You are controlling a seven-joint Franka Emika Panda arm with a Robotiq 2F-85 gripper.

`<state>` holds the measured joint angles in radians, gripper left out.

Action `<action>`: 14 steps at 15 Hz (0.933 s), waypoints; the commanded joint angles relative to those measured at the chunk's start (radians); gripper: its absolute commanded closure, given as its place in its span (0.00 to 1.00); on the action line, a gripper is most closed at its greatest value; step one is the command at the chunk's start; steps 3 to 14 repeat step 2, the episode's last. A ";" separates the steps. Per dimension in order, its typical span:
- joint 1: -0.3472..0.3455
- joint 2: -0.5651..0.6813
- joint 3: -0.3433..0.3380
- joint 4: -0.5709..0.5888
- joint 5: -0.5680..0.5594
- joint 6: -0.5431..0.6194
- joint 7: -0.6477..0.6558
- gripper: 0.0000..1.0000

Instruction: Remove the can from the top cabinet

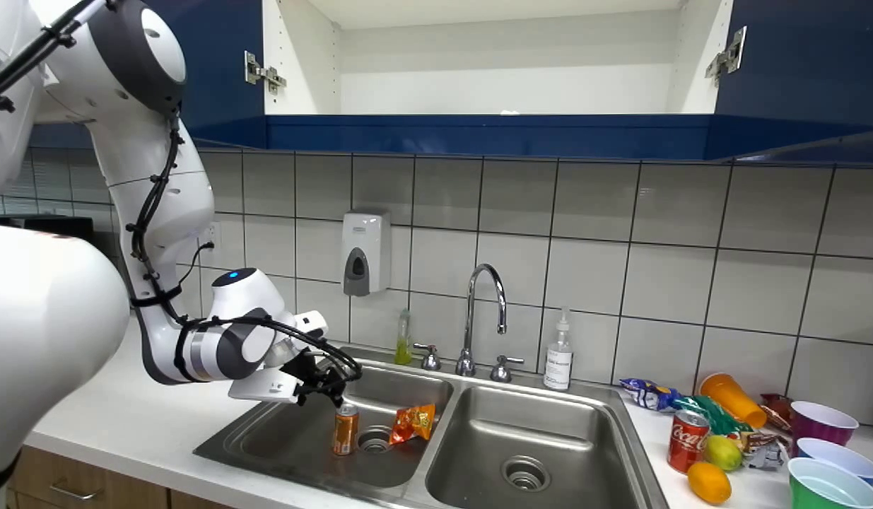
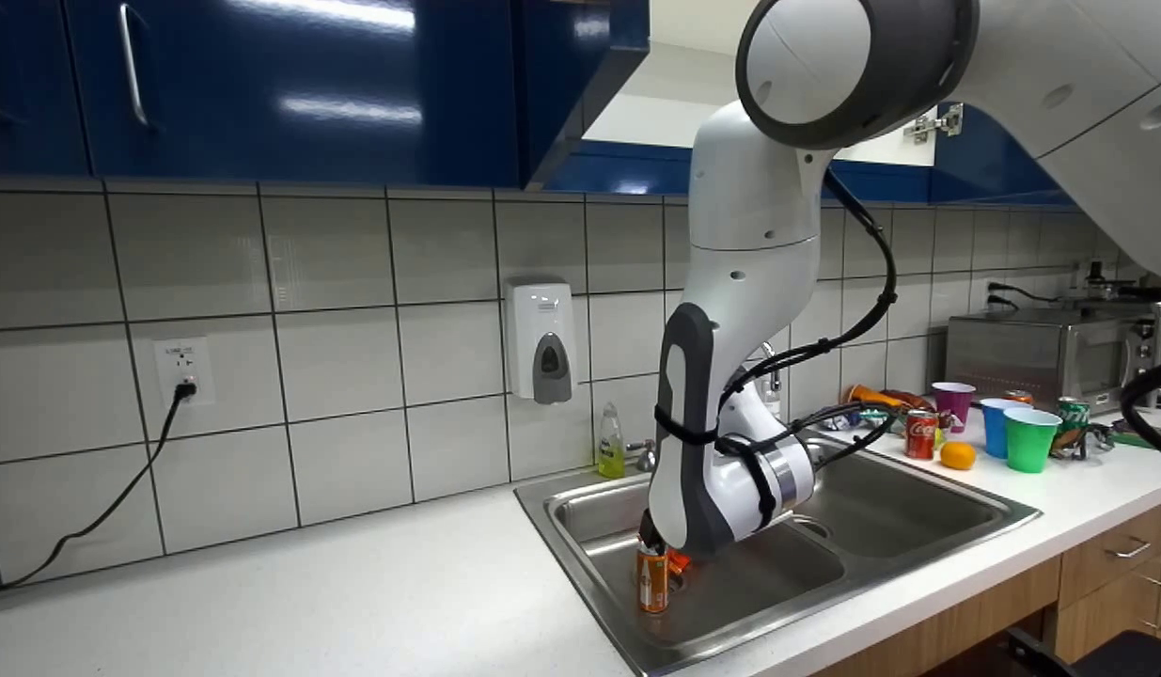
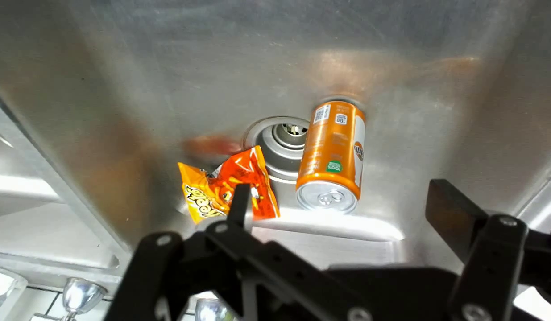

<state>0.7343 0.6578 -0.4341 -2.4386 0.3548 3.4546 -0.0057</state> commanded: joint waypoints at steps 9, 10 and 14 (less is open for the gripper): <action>-0.007 -0.001 0.006 0.001 0.005 0.000 -0.008 0.00; -0.007 -0.001 0.006 0.001 0.005 0.000 -0.008 0.00; -0.007 -0.001 0.006 0.001 0.005 0.000 -0.008 0.00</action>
